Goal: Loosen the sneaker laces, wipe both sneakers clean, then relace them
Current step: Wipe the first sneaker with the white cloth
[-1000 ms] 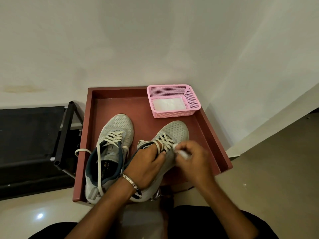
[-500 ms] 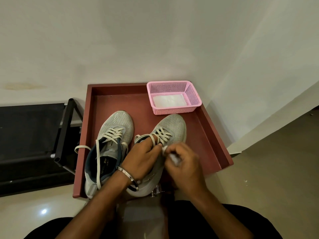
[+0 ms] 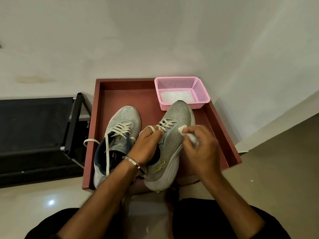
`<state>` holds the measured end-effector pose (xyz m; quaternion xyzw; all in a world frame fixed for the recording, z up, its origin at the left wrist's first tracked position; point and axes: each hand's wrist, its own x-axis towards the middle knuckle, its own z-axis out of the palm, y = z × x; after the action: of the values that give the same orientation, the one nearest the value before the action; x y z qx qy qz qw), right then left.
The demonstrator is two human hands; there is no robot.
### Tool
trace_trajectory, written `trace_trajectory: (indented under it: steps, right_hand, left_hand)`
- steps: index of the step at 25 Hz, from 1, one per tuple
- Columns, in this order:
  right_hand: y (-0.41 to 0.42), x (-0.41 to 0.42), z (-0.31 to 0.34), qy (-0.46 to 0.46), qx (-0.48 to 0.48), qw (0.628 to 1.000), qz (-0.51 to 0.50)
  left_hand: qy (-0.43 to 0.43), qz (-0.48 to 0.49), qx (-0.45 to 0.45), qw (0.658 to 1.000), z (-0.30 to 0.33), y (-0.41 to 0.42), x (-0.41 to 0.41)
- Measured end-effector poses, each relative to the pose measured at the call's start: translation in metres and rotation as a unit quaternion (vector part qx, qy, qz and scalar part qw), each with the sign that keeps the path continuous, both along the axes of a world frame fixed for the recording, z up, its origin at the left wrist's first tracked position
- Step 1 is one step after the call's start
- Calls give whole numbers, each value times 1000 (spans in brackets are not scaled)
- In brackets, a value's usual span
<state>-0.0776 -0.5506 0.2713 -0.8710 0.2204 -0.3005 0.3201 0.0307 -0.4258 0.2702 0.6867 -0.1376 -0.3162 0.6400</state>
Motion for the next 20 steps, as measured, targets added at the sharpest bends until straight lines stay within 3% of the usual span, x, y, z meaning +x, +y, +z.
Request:
trace_trajectory:
  steps: [3,4,7,8,12,16,20]
  right_hand:
    - [33,-14,-7,27,-26,986,160]
    - [27,-12,-7,24,-25,985,169]
    - [-4,4,-2,3,5,999,41]
    - [0,4,-1,7,12,999,43]
    - [38,-13,-5,12,-16,976,215]
    - [9,4,-1,4,3,998,66]
    - [49,-14,-7,-2,-47,975,219]
  left_hand:
    - [61,31,-7,998,-1,0,7]
    - [78,33,-11,996,-1,0,9]
    - [113,48,-10,992,-2,-3,8]
    - [120,50,-16,991,-2,-3,7]
    - [131,46,-20,990,-5,0,13]
    - [131,55,-18,990,-3,-4,11]
    - [143,45,-8,989,-7,-1,15]
